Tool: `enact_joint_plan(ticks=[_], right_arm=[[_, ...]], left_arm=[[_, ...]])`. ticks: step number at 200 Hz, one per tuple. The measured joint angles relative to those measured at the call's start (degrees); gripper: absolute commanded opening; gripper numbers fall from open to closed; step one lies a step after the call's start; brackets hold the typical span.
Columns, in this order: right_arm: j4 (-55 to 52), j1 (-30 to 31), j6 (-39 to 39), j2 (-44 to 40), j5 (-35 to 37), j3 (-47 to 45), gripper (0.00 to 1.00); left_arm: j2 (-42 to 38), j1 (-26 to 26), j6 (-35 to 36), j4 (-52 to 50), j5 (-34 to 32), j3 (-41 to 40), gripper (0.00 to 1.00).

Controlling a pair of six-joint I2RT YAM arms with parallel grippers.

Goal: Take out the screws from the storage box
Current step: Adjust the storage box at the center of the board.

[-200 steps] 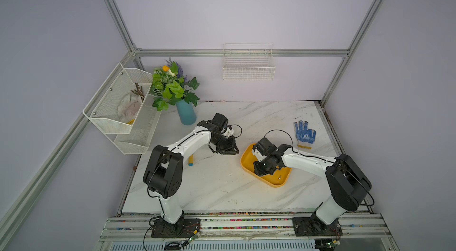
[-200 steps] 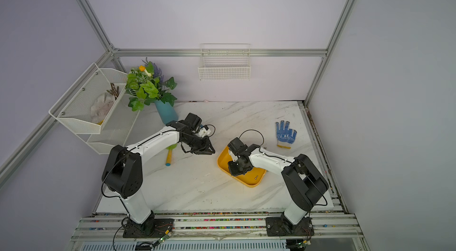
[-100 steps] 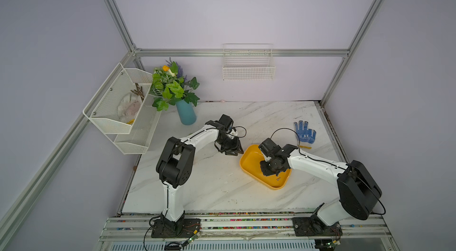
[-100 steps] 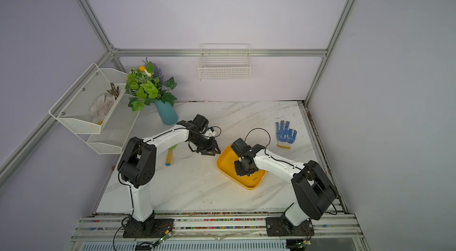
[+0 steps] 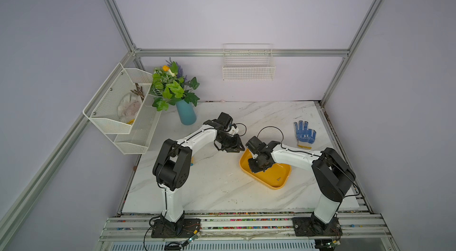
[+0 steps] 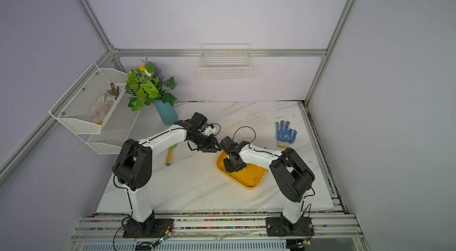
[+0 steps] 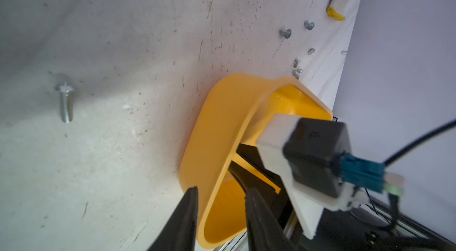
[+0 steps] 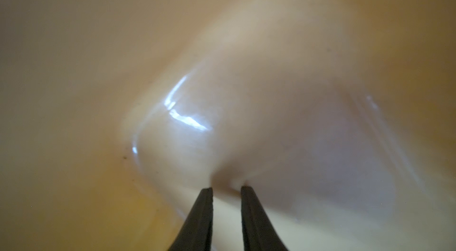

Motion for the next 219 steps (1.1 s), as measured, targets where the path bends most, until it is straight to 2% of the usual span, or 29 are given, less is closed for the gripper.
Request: enact_joint_plan(ticks=[35, 52, 68, 96, 128, 154, 169, 182, 219], right_arm=[[1.4, 3.5, -1.4, 0.33, -2.27, 0.61, 0.26], [1.42, 4.72, -2.71, 0.33, -3.63, 0.7, 0.25], [1.4, 5.29, -4.15, 0.31, -5.03, 0.74, 0.25], [0.52, 5.31, -6.03, -1.36, -5.29, -0.55, 0.26], [-4.79, 4.74, -4.11, -8.0, -1.2, -1.75, 0.28], [-7.93, 2.38, -1.05, -13.38, 1.14, -2.12, 0.29], [-9.79, 1.2, -0.28, -14.34, 2.58, -2.86, 0.31], [-11.58, 0.61, 0.24, -14.23, 3.96, -3.69, 0.33], [-14.69, -2.49, 0.11, -16.87, 7.41, -5.25, 0.35]], left_arm=[[-8.24, 6.4, -1.25, -0.33, -0.48, -5.11, 0.32], [-9.14, 9.73, -1.05, -0.57, -0.66, -5.35, 0.31], [-8.61, 10.69, -0.94, -0.81, -0.83, -5.35, 0.31], [-7.39, 10.01, -0.85, -0.94, -0.52, -5.33, 0.31], [-7.19, 9.05, -0.85, -0.83, 0.02, -5.33, 0.3], [-6.08, 4.7, -0.42, -0.17, 0.04, -5.07, 0.34], [-3.52, 1.27, -0.02, -0.44, 0.11, -3.82, 0.4], [-0.35, -0.74, 0.52, -0.46, 0.22, -1.66, 0.42], [6.38, -0.72, 1.79, -0.46, 0.22, 3.04, 0.42]])
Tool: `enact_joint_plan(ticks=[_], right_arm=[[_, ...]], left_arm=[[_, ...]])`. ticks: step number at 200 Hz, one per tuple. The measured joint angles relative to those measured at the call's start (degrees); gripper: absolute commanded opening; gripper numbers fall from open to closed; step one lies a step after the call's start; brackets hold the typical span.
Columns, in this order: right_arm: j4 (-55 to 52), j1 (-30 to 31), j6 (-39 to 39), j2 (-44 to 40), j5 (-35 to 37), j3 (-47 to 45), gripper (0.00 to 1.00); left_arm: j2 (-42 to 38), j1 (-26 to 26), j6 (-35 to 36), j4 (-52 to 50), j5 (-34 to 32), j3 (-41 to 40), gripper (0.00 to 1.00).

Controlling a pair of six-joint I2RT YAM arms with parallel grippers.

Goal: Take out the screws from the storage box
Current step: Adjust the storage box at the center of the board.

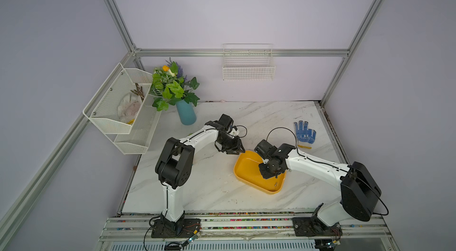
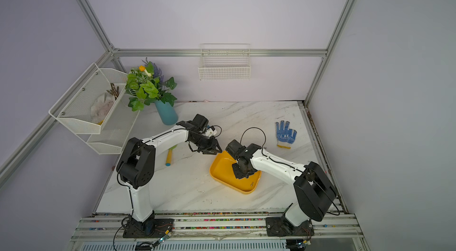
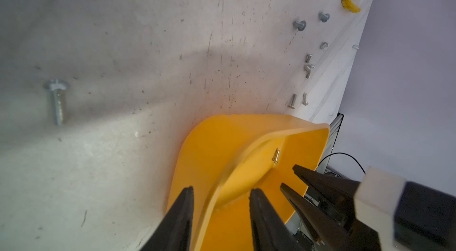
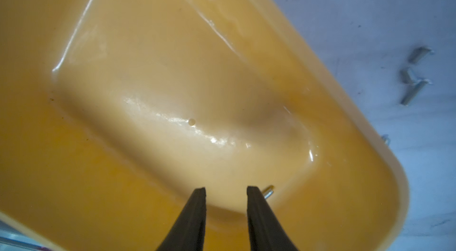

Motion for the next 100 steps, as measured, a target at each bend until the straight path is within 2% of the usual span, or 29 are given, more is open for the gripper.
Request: enact_joint_plan(ticks=[55, 100], right_arm=[[0.98, -6.25, -2.05, -2.58, 2.01, -0.37, 0.37], [2.51, -8.59, -4.52, 1.14, 2.29, -0.44, 0.38]], left_arm=[[0.63, 0.31, 1.05, -0.94, -0.57, 1.73, 0.43], [3.5, 0.31, 2.99, -2.38, -0.22, 4.33, 0.43]])
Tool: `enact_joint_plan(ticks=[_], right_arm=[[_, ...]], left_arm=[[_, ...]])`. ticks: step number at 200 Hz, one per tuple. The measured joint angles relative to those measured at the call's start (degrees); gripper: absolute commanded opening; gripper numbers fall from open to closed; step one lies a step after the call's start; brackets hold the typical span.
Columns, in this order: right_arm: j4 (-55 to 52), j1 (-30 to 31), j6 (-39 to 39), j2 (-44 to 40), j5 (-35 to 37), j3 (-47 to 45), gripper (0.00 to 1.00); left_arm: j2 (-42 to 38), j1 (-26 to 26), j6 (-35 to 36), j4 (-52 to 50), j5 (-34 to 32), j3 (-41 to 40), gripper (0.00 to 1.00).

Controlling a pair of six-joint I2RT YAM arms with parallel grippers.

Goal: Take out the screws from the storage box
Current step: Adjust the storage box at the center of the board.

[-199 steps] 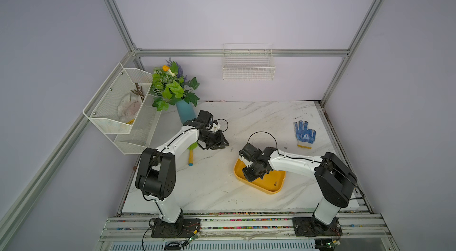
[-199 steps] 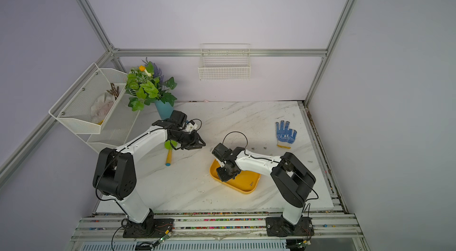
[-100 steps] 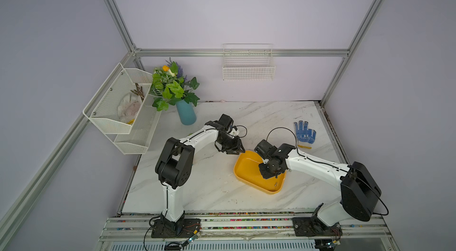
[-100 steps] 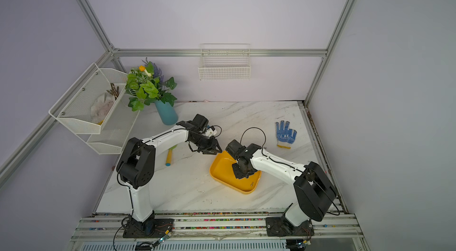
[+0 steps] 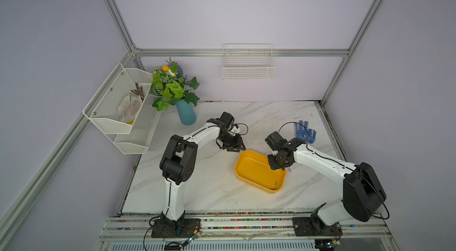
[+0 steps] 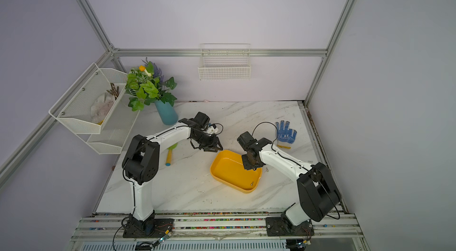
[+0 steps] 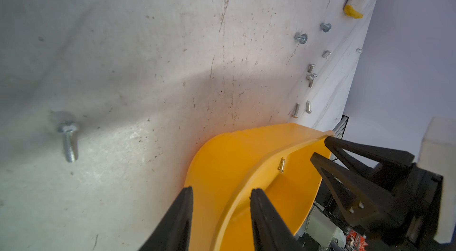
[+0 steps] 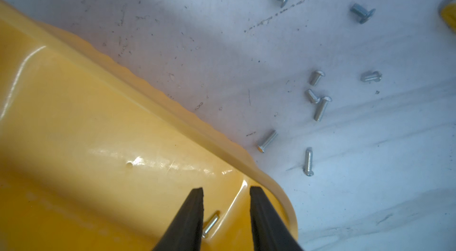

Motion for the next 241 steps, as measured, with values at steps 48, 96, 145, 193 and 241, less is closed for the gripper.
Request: enact_joint_plan(ticks=[48, 96, 145, 193, 241], right_arm=[[1.86, -1.53, -2.38, 6.56, -0.94, 0.98, 0.37], [3.96, -1.79, -3.45, 7.96, -3.61, 1.6, 0.37], [5.57, -1.73, -2.78, 9.6, -7.93, 3.15, 0.33], [2.23, -1.11, -0.17, 1.95, -7.69, 1.07, 0.34], [0.85, -1.09, 1.51, -3.08, -7.32, 0.72, 0.34]], left_arm=[[1.73, 0.39, 1.68, -1.68, 1.99, 1.31, 0.43], [2.54, 0.37, 2.71, -2.21, 5.03, 1.88, 0.4], [1.51, 0.15, 4.57, -1.81, 8.5, 1.66, 0.37], [-3.85, -1.57, 6.51, -1.14, 8.59, -3.63, 0.38], [-4.39, -1.95, 9.16, -2.21, 2.47, -3.63, 0.4]])
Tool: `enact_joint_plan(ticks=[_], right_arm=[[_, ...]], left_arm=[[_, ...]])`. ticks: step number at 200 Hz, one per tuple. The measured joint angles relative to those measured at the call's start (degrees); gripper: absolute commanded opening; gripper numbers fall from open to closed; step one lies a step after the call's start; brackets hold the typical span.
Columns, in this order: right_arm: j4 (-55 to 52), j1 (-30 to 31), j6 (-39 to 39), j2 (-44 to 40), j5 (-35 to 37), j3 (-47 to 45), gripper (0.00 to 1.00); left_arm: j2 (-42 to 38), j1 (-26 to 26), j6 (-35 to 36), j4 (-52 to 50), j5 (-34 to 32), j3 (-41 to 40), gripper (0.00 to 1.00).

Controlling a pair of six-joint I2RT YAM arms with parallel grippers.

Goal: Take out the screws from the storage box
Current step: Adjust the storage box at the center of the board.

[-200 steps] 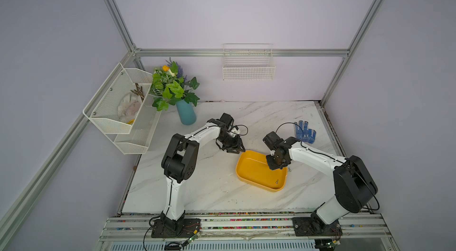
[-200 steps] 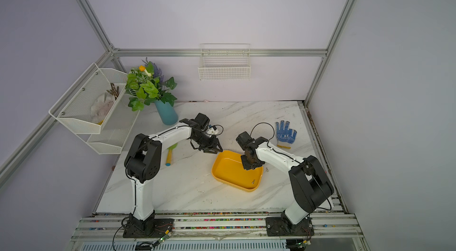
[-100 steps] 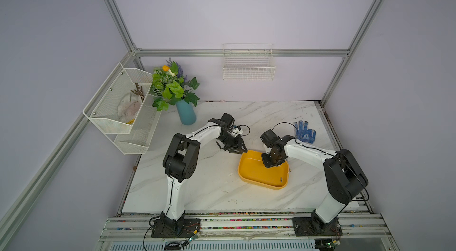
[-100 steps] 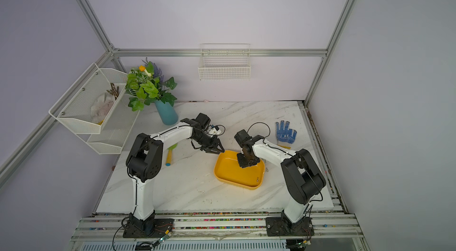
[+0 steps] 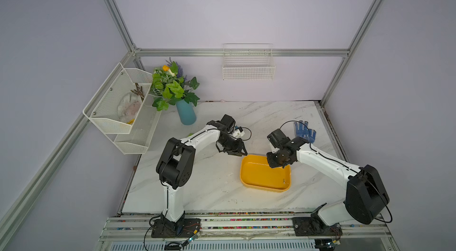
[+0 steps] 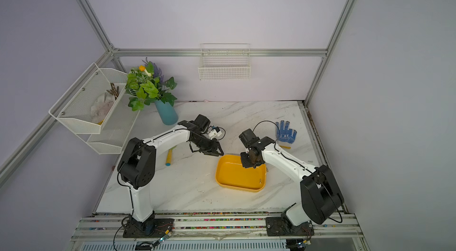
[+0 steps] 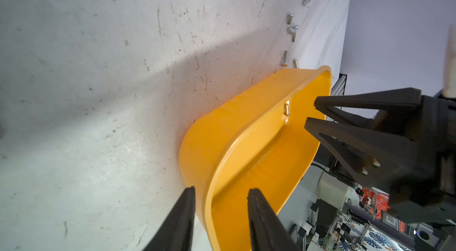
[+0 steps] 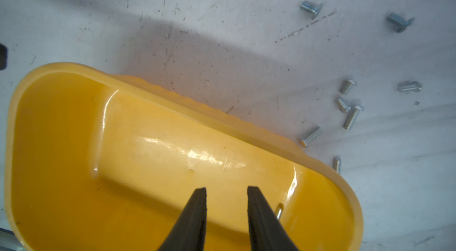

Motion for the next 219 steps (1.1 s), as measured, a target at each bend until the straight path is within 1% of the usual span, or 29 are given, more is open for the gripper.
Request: enact_joint_plan(ticks=[29, 55, 83, 102, 153, 175, 219], right_arm=[[-1.03, -0.07, 0.39, -0.52, 0.13, 0.0, 0.34], [-1.75, -1.01, 0.74, -3.28, 0.13, 0.0, 0.33], [-2.64, -2.12, 0.87, -5.51, 0.17, 0.0, 0.34], [-2.97, -2.4, 0.96, -5.7, 0.22, 0.0, 0.33], [-4.39, -3.91, 1.2, -7.65, 0.55, 0.17, 0.34], [-4.57, -4.24, 1.38, -8.24, 0.48, 0.35, 0.33], [-4.81, -4.46, 1.49, -8.28, 0.15, 0.35, 0.34]], left_arm=[[3.52, -0.37, 3.93, -2.8, -3.34, 4.07, 0.4], [5.81, -0.76, 6.4, -3.74, -5.53, 7.45, 0.42], [8.26, -1.03, 8.17, -4.98, -5.01, 13.81, 0.42], [9.64, -1.53, 9.86, -4.96, -3.19, 17.49, 0.42], [10.8, -4.7, 15.41, -9.77, 0.33, 18.03, 0.41], [10.99, -5.05, 16.46, -10.82, 0.15, 18.03, 0.41], [11.54, -5.05, 16.96, -11.69, -2.54, 18.03, 0.41]])
